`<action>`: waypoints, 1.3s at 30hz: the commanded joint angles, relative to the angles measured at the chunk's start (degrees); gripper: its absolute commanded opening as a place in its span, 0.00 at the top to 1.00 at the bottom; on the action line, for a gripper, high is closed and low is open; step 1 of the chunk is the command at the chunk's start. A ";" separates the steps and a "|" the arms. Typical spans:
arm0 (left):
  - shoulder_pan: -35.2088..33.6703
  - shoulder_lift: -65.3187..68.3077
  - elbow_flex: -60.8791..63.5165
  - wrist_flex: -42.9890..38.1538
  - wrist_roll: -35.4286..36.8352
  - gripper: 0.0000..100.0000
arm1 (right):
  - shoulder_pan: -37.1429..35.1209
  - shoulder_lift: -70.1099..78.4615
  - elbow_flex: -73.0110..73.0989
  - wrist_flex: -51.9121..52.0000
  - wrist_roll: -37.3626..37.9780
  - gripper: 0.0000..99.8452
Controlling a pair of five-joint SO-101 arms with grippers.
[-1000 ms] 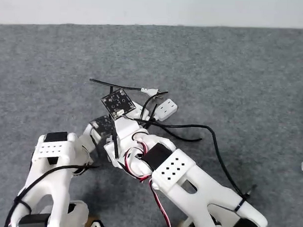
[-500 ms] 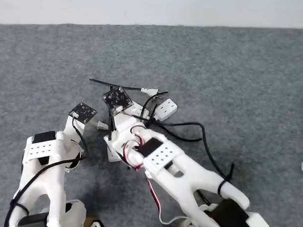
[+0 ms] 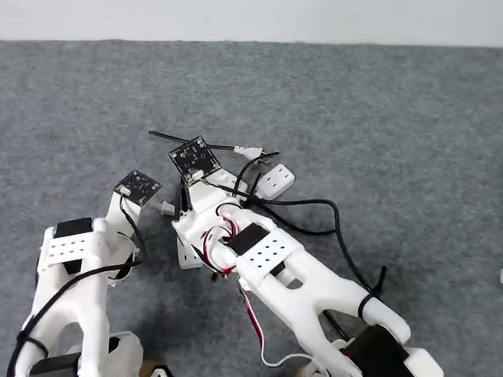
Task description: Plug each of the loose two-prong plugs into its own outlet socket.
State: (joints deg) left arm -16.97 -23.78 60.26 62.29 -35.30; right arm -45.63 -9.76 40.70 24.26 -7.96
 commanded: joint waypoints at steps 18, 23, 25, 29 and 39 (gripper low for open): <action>-0.26 -1.93 -2.15 -1.23 0.53 0.99 | 0.75 5.49 -6.59 -0.84 -3.34 0.99; -0.26 -1.93 -2.15 -1.23 0.53 0.99 | 0.66 4.88 -6.51 2.24 -3.43 0.99; -0.26 -1.93 -2.15 -1.23 0.53 0.99 | 0.57 3.56 -5.63 2.68 -3.43 0.99; -0.35 -1.93 -2.15 -1.23 0.53 0.99 | -0.84 -1.01 0.00 0.66 -3.16 0.99; -0.53 -1.76 -2.15 -1.23 0.53 0.99 | -2.33 -5.67 8.88 2.51 -0.70 0.99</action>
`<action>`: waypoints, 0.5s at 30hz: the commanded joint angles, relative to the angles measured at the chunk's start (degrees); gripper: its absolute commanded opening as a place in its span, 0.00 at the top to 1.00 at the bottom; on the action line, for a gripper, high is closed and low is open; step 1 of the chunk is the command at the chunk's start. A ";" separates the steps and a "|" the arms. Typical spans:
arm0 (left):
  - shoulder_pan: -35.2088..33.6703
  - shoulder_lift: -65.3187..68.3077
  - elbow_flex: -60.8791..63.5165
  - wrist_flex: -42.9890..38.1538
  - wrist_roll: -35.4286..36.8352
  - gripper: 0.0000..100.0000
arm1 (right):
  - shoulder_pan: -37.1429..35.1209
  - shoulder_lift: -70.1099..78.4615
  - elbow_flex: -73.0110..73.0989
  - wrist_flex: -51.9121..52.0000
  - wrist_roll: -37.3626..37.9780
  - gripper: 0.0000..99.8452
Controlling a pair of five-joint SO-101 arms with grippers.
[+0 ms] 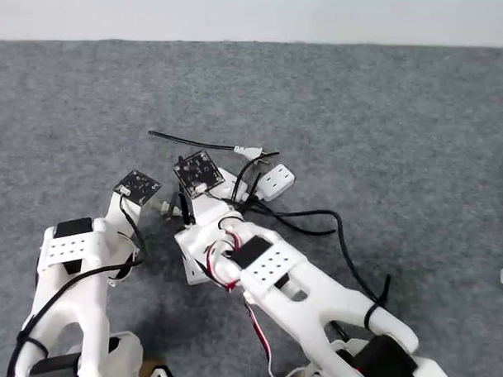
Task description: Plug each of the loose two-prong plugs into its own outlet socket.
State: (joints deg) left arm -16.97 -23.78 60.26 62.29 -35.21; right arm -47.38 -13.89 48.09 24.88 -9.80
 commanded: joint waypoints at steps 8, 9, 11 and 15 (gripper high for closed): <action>-0.53 -1.76 -2.15 -1.23 0.44 0.99 | -0.40 -4.18 3.34 6.99 1.23 0.99; -0.53 -1.76 -2.15 -1.23 0.44 0.99 | -0.57 -5.67 4.84 6.37 1.58 0.99; -0.53 -1.76 -2.15 -1.23 0.44 0.99 | -0.75 -9.71 8.53 4.62 2.99 0.99; -0.53 -1.76 -2.15 -1.23 0.44 0.99 | -0.57 -17.36 14.77 3.65 4.57 0.99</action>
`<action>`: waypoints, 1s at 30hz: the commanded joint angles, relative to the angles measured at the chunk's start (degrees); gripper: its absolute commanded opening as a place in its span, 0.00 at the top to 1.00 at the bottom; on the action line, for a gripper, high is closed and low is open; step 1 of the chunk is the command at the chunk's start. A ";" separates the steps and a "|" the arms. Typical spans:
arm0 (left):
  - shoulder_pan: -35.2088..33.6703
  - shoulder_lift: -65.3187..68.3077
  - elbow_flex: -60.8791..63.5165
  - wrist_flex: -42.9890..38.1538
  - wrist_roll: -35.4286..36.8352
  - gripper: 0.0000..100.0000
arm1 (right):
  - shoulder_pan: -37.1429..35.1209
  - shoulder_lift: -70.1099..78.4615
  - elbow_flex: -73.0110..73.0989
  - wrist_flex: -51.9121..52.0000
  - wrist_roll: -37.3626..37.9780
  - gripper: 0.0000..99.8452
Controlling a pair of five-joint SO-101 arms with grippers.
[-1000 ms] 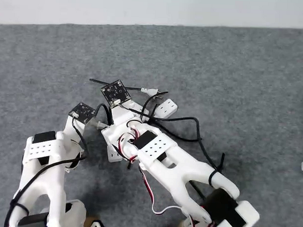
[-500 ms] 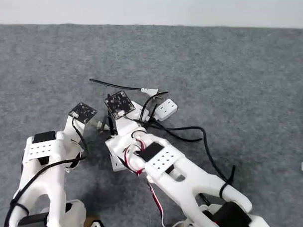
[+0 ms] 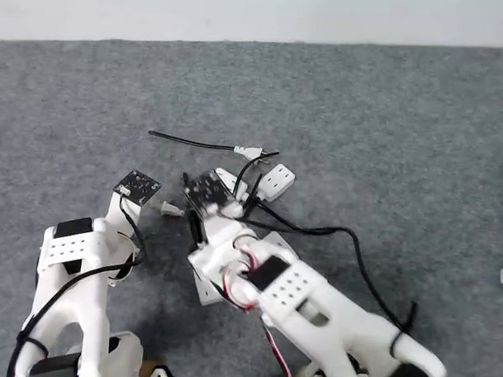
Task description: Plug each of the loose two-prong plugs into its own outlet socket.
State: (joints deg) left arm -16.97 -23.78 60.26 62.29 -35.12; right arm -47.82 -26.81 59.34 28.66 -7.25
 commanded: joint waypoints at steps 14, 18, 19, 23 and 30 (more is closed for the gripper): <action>-0.62 -1.58 -2.24 -1.23 0.35 0.99 | -0.22 -14.29 11.69 6.81 10.37 0.99; -0.62 -1.58 -2.24 -1.32 0.35 0.99 | -0.31 -23.96 17.23 7.16 12.31 0.99; -0.62 -1.58 -2.24 -1.32 0.35 0.99 | -0.31 -26.51 18.73 7.69 13.27 0.99; -0.53 -1.58 -2.24 -1.32 0.35 0.99 | -0.31 -35.91 22.77 10.42 14.07 0.99; -0.44 -1.58 -2.24 -1.32 0.53 0.99 | 0.13 -39.78 21.71 10.86 12.66 0.99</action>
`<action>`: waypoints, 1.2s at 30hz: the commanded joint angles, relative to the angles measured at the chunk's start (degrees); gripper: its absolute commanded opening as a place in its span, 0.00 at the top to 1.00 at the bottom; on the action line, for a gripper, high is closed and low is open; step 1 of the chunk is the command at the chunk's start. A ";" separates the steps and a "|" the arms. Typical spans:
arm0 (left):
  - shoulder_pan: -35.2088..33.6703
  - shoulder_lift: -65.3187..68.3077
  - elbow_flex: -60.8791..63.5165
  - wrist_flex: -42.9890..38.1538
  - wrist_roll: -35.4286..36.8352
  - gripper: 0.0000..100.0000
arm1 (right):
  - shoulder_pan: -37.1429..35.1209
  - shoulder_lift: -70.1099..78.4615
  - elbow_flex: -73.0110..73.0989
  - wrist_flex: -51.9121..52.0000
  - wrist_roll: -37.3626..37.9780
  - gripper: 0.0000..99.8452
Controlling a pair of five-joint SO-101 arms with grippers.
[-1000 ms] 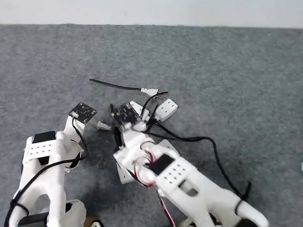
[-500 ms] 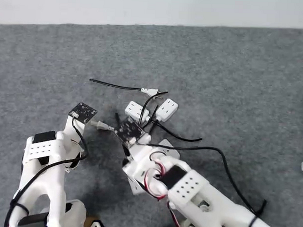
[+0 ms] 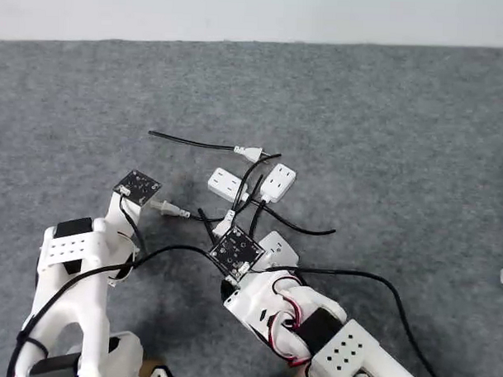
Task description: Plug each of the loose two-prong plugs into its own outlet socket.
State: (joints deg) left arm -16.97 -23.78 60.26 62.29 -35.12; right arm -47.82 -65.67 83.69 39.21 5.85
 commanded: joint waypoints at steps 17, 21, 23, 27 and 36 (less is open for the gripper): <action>31.56 -1.58 -4.70 3.08 33.67 0.95 | 33.45 16.31 -20.57 11.12 -4.40 0.99; 49.32 -1.49 -5.58 3.25 55.21 0.80 | 36.26 19.65 -22.15 10.95 -5.54 0.99; 55.12 -1.49 -5.49 3.60 57.67 0.72 | 36.44 21.76 -23.03 10.68 -5.54 0.99; 62.07 -1.49 -5.41 4.31 57.76 0.62 | 37.05 26.42 -24.79 8.92 -5.54 0.99; 64.79 -1.41 -3.91 1.93 57.85 0.61 | 39.25 33.45 -28.57 8.22 -5.19 0.99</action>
State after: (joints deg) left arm 49.23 -23.78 57.10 65.80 22.11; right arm -9.23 -32.79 58.90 48.44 1.01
